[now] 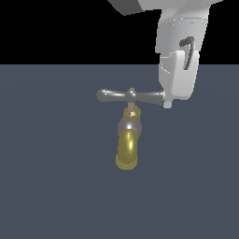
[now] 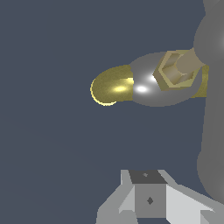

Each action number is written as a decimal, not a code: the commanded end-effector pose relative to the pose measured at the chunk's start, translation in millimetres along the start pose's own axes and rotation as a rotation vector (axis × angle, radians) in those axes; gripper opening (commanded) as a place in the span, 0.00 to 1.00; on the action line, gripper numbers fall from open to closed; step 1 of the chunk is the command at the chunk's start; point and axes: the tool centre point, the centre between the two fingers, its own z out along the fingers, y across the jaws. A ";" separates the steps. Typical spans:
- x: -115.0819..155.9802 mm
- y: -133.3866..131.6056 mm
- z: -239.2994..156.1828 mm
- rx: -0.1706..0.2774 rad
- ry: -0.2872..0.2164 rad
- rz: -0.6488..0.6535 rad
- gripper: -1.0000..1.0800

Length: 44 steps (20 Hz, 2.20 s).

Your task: Turn on the faucet by rotating a designated handle.

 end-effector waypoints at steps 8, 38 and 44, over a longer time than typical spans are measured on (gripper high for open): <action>0.9 3.0 3.2 0.000 0.002 -0.017 0.00; -8.2 81.7 3.2 0.000 0.002 -0.017 0.00; -6.4 87.7 5.1 0.008 0.002 -0.009 0.00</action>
